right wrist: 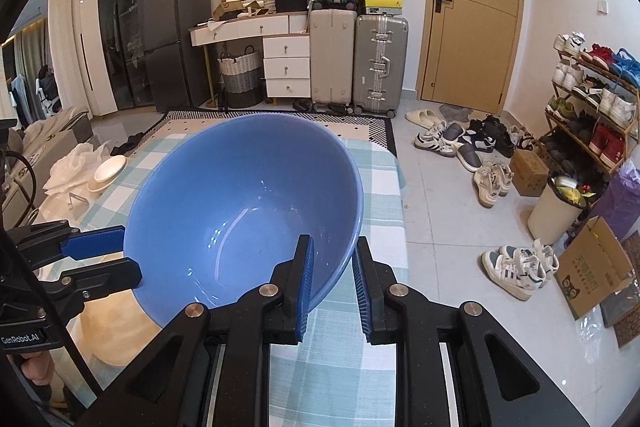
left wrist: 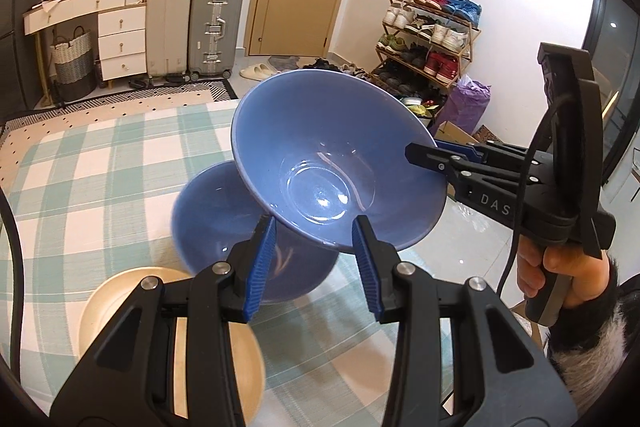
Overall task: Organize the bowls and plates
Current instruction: 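Carry the blue bowl with both grippers over the nested blue bowls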
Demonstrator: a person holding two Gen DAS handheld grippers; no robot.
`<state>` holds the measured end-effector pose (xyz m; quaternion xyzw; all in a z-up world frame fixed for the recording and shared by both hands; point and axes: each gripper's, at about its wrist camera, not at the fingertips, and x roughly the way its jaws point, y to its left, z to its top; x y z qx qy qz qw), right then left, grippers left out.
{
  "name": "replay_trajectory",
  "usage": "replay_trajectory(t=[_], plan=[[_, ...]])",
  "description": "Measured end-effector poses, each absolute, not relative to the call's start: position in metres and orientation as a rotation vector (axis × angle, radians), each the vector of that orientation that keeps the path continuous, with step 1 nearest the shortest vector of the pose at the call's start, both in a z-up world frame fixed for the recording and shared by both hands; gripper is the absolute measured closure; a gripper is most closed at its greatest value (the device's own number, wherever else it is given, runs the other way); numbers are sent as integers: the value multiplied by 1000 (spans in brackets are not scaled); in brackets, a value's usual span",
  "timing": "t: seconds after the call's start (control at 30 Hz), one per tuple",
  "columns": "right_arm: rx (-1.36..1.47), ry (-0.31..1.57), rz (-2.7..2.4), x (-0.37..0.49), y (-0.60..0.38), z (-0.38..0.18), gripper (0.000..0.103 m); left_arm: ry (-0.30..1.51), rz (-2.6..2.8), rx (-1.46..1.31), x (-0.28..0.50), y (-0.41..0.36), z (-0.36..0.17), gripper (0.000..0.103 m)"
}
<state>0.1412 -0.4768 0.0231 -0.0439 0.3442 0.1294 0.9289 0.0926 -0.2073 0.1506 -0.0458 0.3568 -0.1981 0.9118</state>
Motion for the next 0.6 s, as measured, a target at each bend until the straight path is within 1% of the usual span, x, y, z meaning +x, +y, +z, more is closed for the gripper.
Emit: replay_trajectory(t=[0.37, 0.6], plan=[[-93, 740, 304, 158, -436, 8, 83, 767, -349, -100, 101, -167, 135, 67], [-90, 770, 321, 167, -421, -7, 82, 795, -326, -99, 118, -165, 118, 67]])
